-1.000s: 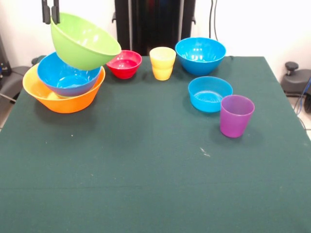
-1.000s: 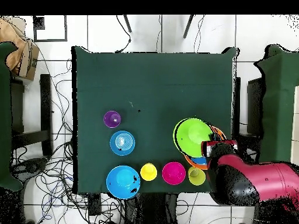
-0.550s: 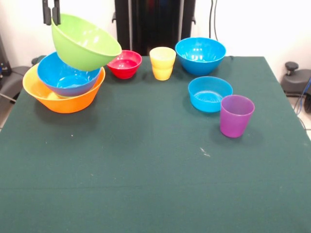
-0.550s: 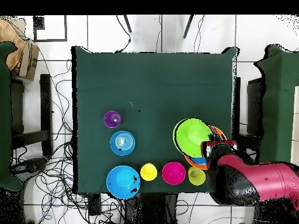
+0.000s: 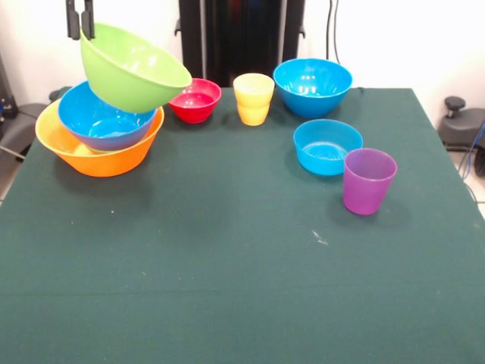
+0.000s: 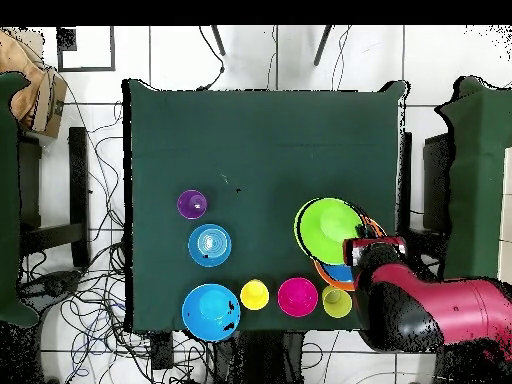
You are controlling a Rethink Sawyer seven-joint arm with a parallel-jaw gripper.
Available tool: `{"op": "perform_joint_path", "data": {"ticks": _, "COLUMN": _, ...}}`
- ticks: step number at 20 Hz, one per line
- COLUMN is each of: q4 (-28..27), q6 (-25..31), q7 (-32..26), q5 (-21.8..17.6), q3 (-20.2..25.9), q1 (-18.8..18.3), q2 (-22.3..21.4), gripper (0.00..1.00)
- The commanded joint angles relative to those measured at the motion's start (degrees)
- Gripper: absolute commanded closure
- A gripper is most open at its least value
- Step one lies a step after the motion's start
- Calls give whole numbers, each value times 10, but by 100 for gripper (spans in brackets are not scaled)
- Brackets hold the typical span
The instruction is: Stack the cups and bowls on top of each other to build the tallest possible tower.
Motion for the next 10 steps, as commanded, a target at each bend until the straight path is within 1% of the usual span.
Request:
{"op": "perform_joint_path", "data": {"ticks": 1, "q4": 19, "q6": -21, "q7": -10, "q5": -36, "q3": -31, "q1": 33, "q2": 38, "gripper": 100}}
{"op": "perform_joint_path", "data": {"ticks": 4, "q4": 23, "q6": -24, "q7": -5, "q5": -35, "q3": -36, "q1": 32, "q2": 34, "gripper": 100}}
{"op": "perform_joint_path", "data": {"ticks": 9, "q4": 23, "q6": -10, "q7": -23, "q5": -36, "q3": -33, "q1": 26, "q2": 35, "gripper": 100}}
{"op": "perform_joint_path", "data": {"ticks": 10, "q4": 26, "q6": -17, "q7": -22, "q5": -37, "q3": -31, "q1": 24, "q2": 36, "gripper": 0}}
